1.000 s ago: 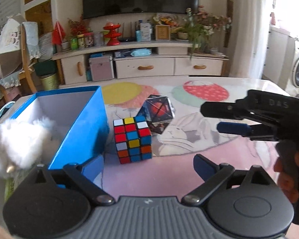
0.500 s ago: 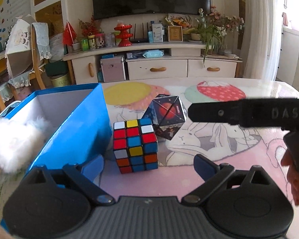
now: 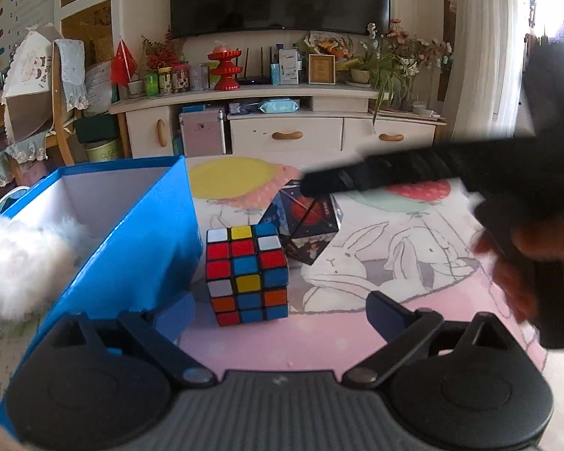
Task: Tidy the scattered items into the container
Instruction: 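Move the right tool past the Rubik's cube toward the black hexagonal puzzle, then lower the right tool's open fingers around the black hexagonal puzzle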
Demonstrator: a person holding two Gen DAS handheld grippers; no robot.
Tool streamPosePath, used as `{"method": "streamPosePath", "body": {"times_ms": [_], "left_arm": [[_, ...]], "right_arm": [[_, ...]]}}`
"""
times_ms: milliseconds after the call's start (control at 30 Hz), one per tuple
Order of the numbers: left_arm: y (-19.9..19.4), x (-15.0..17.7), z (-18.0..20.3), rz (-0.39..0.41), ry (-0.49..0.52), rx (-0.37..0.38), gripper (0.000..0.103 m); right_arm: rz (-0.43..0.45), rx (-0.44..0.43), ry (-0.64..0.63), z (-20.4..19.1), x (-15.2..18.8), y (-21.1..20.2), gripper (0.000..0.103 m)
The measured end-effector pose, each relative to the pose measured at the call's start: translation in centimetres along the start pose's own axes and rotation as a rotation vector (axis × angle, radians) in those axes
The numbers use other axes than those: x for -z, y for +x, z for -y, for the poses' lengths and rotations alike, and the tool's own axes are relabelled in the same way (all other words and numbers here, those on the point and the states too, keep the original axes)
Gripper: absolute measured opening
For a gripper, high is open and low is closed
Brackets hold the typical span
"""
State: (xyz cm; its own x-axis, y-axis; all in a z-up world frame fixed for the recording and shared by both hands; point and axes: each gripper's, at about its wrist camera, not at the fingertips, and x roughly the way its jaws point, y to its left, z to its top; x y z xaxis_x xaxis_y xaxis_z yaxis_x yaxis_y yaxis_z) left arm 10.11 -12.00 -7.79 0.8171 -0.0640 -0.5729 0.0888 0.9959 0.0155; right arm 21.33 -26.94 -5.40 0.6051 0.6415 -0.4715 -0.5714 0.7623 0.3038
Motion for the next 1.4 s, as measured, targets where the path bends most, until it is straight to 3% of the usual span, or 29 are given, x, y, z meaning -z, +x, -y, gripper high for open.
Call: {"method": "streamPosePath", "body": {"times_ms": [200, 367, 800, 1000, 1133, 1400], "left_arm": [[-0.1, 0.4, -0.2, -0.005, -0.006, 0.025, 0.099], [0.1, 0.7, -0.3, -0.015, -0.006, 0.039, 0.099], [-0.7, 0.5, 0.4, -0.006, 0.023, 0.069, 0.099], [-0.6, -0.1, 1.5, -0.009, 0.059, 0.13, 0.099], [0.1, -0.5, 2.2, -0.012, 0.081, 0.156, 0.1], [1.5, -1.1, 3.1, -0.034, 0.104, 0.213, 0.099]], "right_arm": [[-0.085, 0.078, 0.007, -0.4, -2.5, 3.8, 0.1], [-0.148, 0.12, -0.015, -0.7, -2.1, 4.9, 0.1], [-0.192, 0.089, 0.044, 1.0, 2.5, -2.4, 0.1], [-0.073, 0.042, 0.204, 3.7, 4.3, -7.1, 0.1], [-0.013, -0.009, 0.317, 5.5, 4.5, -8.1, 0.1], [-0.032, -0.088, 0.346, 4.7, 4.6, -5.7, 0.1]]}}
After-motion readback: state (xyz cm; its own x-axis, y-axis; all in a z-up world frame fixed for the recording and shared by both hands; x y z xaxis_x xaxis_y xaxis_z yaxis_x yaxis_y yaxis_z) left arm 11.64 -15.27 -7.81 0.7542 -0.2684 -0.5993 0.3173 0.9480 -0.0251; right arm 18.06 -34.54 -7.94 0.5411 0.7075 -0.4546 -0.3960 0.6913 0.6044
